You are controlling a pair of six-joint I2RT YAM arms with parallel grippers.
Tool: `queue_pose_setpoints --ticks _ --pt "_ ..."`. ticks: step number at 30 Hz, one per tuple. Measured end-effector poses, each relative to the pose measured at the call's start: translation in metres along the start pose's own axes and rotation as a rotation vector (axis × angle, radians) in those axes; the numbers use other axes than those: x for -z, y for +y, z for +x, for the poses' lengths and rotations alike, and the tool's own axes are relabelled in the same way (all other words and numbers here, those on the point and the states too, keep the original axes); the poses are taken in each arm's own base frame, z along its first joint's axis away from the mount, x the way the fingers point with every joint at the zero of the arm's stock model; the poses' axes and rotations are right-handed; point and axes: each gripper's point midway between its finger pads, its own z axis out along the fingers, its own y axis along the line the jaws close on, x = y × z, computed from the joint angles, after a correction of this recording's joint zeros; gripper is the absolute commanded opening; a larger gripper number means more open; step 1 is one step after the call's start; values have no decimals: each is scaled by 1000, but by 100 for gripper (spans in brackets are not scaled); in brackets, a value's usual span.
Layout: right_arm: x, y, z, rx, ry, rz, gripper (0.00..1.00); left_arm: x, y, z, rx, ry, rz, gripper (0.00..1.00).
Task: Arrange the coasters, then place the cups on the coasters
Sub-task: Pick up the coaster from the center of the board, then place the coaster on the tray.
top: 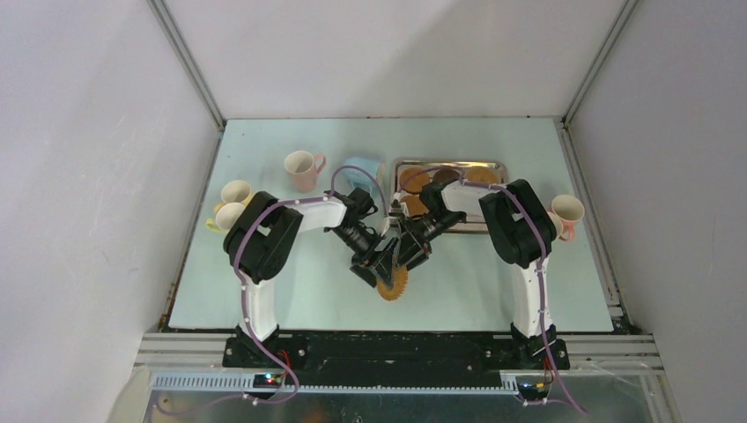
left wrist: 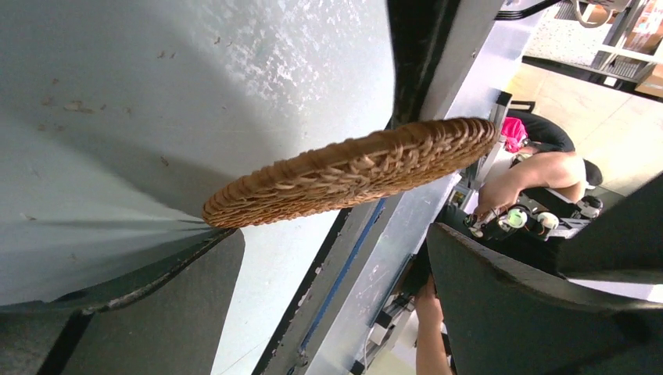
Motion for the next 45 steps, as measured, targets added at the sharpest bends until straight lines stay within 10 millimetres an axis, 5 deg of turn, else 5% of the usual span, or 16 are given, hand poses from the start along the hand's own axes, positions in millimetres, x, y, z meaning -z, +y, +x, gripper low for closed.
queue_pose_setpoints --ticks 5,12,20,24,28,30,35,38,40,45 --pt "-2 -13 4 4 30 74 47 0 0 -2 -13 -9 -4 98" --pt "2 -21 2 20 32 121 1 2 1 -3 1 -12 -12 98" --pt "8 -31 -2 21 25 177 0 14 6 -9 -55 -55 -45 98" --pt "26 -37 -8 11 -19 210 0 45 0 -17 -119 -137 -56 98" --pt "68 -34 -23 14 -145 253 0 106 -27 -31 -257 -324 -104 98" --pt "105 -30 -34 23 -254 300 0 146 -49 -35 -367 -449 -170 98" --pt "235 -15 -46 56 -653 509 0 205 -83 -24 -542 -637 -334 98" --pt "299 -12 -34 24 -853 642 0 223 -77 -14 -539 -689 -419 98" --pt "322 -16 -27 -13 -928 703 0 230 -63 -8 -501 -708 -472 98" --pt "340 -37 -17 -118 -987 787 0 232 -25 8 -390 -699 -535 98"
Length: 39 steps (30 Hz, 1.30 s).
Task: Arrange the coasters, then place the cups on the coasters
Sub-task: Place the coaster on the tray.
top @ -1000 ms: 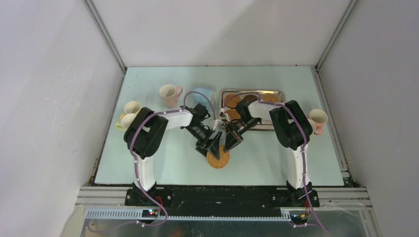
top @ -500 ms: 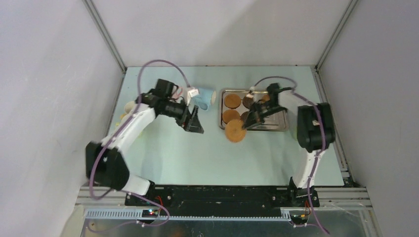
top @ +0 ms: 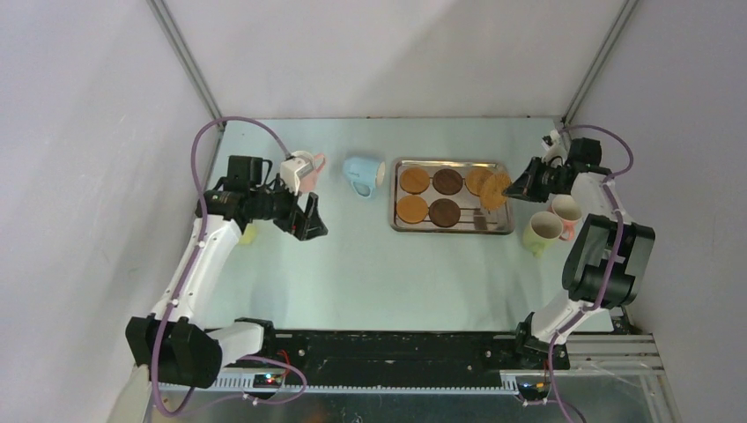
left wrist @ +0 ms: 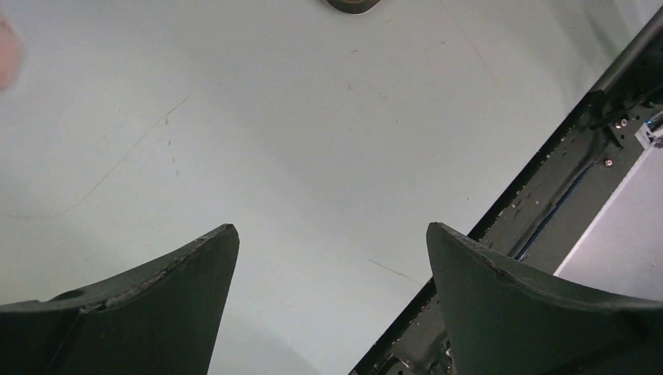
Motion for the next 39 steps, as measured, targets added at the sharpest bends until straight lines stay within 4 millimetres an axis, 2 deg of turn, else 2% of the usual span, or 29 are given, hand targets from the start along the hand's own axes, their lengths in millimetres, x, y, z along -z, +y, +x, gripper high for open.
queue_pose_setpoints --ticks 8,15,25,32,34,35,37,39 --pt "-4 -19 0 -29 -3 78 0 0 10 5 8 4 -32 98" --pt "-18 -33 11 -65 47 94 0 -5 12 14 21 29 -25 98" --pt "-36 -22 29 -41 122 70 0 -6 13 14 22 32 -23 98" --pt "-38 -21 34 -47 146 60 0 -6 13 14 20 32 -24 98" --pt "-37 -20 35 -52 152 58 11 -6 13 14 18 30 -25 98" --pt "-37 -20 35 -54 155 58 22 -6 13 13 18 28 -25 98" --pt "-35 -19 36 -57 164 59 38 -6 13 13 15 26 -26 98" --pt "-34 -19 40 -56 178 73 48 -5 12 12 13 23 -27 98"
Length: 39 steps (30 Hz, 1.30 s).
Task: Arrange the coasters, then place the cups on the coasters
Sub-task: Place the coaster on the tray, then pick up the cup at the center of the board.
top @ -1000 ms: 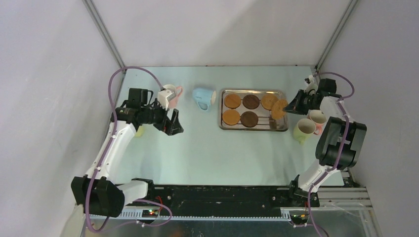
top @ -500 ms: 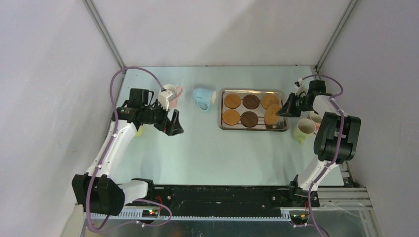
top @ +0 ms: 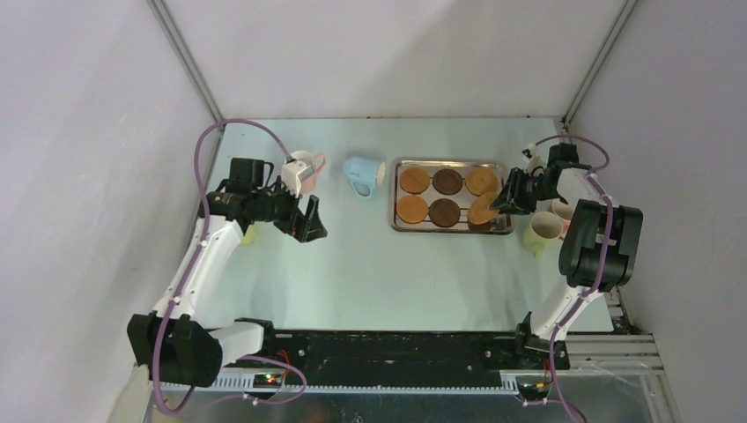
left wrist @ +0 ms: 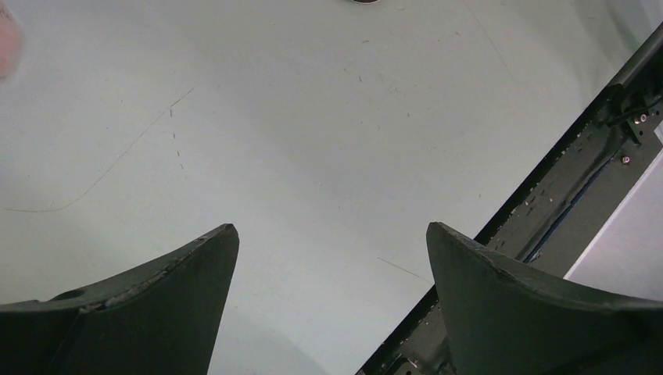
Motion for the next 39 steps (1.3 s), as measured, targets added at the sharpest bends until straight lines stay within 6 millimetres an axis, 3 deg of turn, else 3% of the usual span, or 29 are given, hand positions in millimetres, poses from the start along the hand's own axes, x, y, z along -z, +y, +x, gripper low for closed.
queue_pose_setpoints --ticks 6,16,22,29,32,36,39 --pt "5 0 13 31 43 46 56 3 -2 -2 -11 -11 -2 98" --pt "52 -17 -12 5 -111 105 57 6 -3 -4 -24 -23 -6 98" --pt "48 -11 -7 9 -100 66 62 7 -4 -4 -27 -27 -8 98" --pt "46 7 -1 70 -76 30 77 7 -4 -4 -29 -29 -9 98" --pt "67 22 0 135 -109 73 96 9 -5 -5 -36 -38 -15 98" --pt "125 59 -1 351 -269 200 99 15 -9 -6 -55 -62 -24 98" --pt "167 86 12 507 -403 279 99 18 -11 -8 -65 -74 -28 98"
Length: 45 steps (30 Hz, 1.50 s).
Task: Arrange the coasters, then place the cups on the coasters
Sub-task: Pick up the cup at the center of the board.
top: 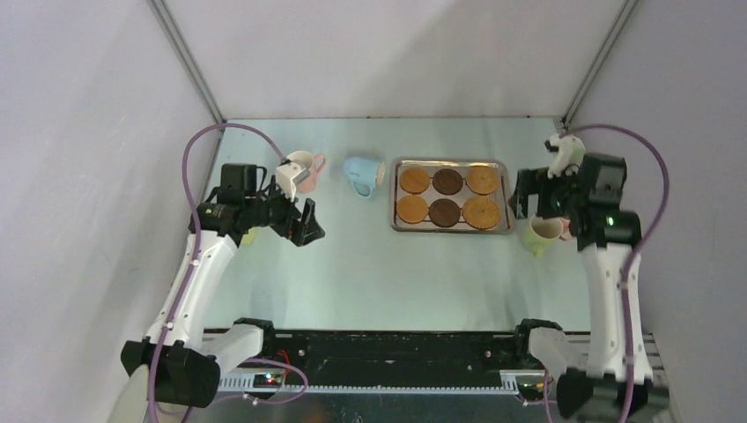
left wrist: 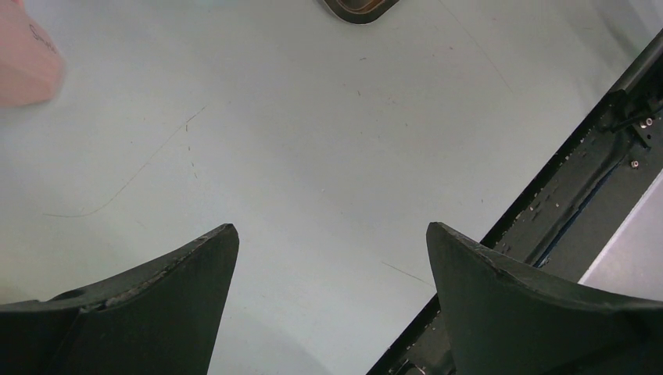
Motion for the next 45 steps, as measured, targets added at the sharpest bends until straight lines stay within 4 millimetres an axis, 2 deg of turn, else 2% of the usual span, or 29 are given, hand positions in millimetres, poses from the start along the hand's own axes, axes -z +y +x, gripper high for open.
queue_pose_setpoints --ticks 2,3,8,11,13,20,23,25,29,31,36,38,39,40,41,43,45 --pt "21 -1 9 38 -28 60 100 1 -1 -1 -3 -4 -2 98" --pt "27 -5 20 45 -22 98 99 2 -1 -1 -5 -7 -2 98" --pt "25 -34 86 -18 195 213 99 9 -6 -6 -28 -37 -7 98" --pt "26 -49 106 -39 284 269 99 14 -9 -9 -43 -57 -12 98" --pt "26 -53 112 -31 319 282 99 17 -11 -10 -51 -68 -13 98" --pt "4 -64 144 -18 478 254 99 17 -14 -11 -55 -75 -4 98" --pt "-12 -74 152 -35 534 256 99 17 -14 -11 -55 -75 -4 98" --pt "-24 -79 160 -47 573 252 95 17 -14 -11 -55 -75 -4 98" --pt "-42 -85 180 -65 643 245 75 17 -12 -11 -53 -72 -8 98" --pt "-47 -87 187 -67 661 243 69 16 -11 -10 -49 -66 -10 98" --pt "-53 -93 189 -62 651 261 49 12 -6 -8 -41 -52 -20 98" --pt "-55 -96 188 -64 642 269 36 11 -4 -8 -37 -47 -22 98" --pt "-57 -96 188 -62 639 269 26 10 -4 -7 -36 -44 -23 98" --pt "-59 -97 188 -62 638 269 20 10 -3 -7 -34 -41 -26 98" --pt "-60 -98 189 -60 637 267 6 9 -2 -6 -34 -39 -30 98" --pt "-61 -98 189 -55 637 264 0 9 0 -6 -34 -37 -40 98" --pt "-62 -97 187 -57 630 264 0 8 2 -5 -35 -38 -46 98"
